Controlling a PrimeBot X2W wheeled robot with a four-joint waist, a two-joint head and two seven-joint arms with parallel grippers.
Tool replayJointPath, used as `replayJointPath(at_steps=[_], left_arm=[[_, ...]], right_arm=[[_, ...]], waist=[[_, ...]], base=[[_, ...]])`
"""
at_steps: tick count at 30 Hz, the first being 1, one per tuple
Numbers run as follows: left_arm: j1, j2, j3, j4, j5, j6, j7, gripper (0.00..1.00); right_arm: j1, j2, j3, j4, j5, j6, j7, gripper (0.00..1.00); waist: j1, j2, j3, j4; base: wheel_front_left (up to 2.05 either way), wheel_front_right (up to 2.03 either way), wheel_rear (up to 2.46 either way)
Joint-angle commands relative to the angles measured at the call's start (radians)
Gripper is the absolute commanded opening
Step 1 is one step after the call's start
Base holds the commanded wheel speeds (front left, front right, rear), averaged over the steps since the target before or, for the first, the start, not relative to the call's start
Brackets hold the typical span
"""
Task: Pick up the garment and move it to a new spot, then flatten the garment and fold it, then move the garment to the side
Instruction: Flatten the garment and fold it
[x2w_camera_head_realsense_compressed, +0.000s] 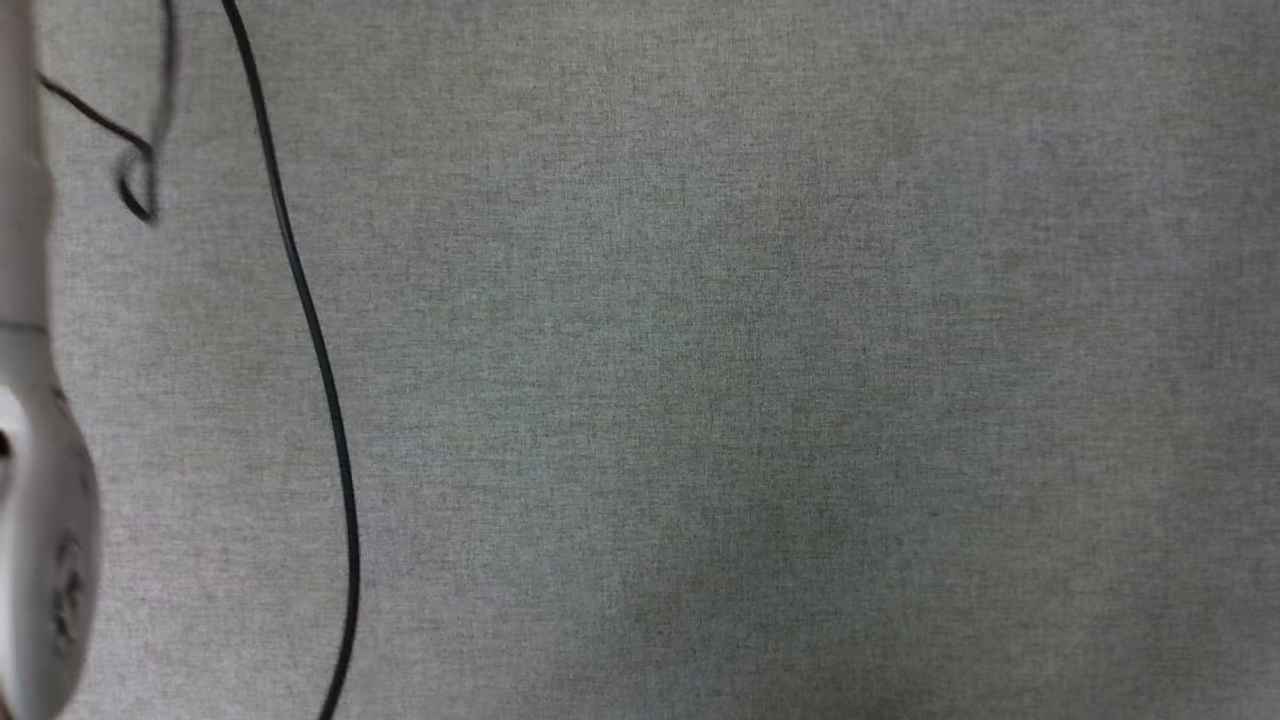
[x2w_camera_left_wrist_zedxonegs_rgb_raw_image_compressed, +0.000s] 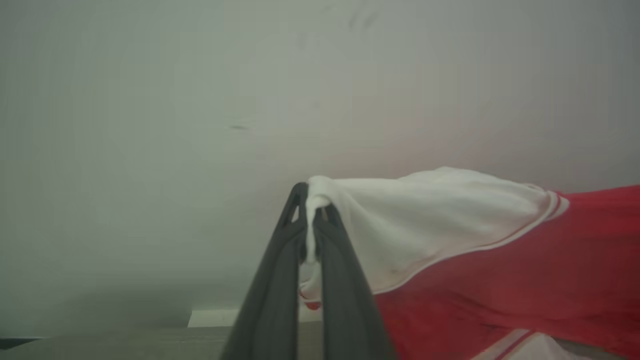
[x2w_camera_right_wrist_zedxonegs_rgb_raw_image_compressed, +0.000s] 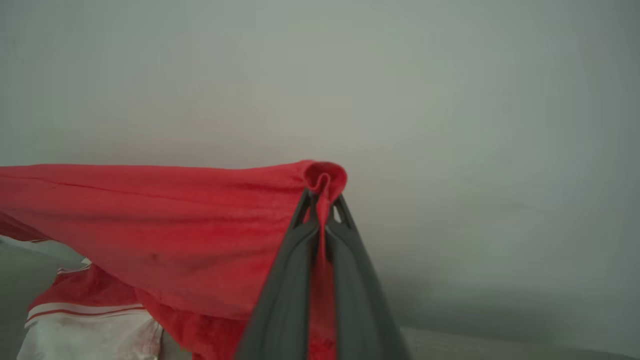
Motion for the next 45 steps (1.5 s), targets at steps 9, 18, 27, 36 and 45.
replayJointPath(at_steps=[9,18,27,36,45], left_arm=[[0.331,-0.003,0.023,0.023,-0.129,-0.030,-0.110,0.00],[0.742,0.028,-0.017,-0.072,-0.268,-0.032,-0.173,0.00],[1.121,0.045,0.005,-0.212,-0.312,-0.023,-0.192,0.00],[1.439,0.068,0.042,-0.385,-0.351,0.044,-0.167,0.00],[1.707,0.078,0.077,-0.606,-0.391,0.148,-0.095,0.00]], right_arm=[[0.337,0.016,0.121,-0.008,0.169,-0.001,-0.071,0.00],[0.672,-0.001,0.218,-0.044,0.299,-0.002,-0.132,0.00],[0.921,-0.072,0.274,-0.127,0.335,-0.002,-0.167,0.00],[1.166,-0.109,0.239,-0.219,0.306,-0.002,-0.175,0.00],[1.441,-0.092,0.106,-0.339,0.205,-0.003,-0.176,0.00]], waist=[[-0.0002,0.0000,-0.102,-0.014],[-0.0002,0.0000,-0.290,-0.016],[-0.0002,0.0000,-0.469,-0.013],[-0.0002,0.0000,-0.597,-0.014],[-0.0002,0.0000,-0.673,-0.009]], base=[[0.00,0.00,0.00],[0.00,0.00,0.00],[0.00,0.00,0.00],[0.00,0.00,0.00],[0.00,0.00,0.00]])
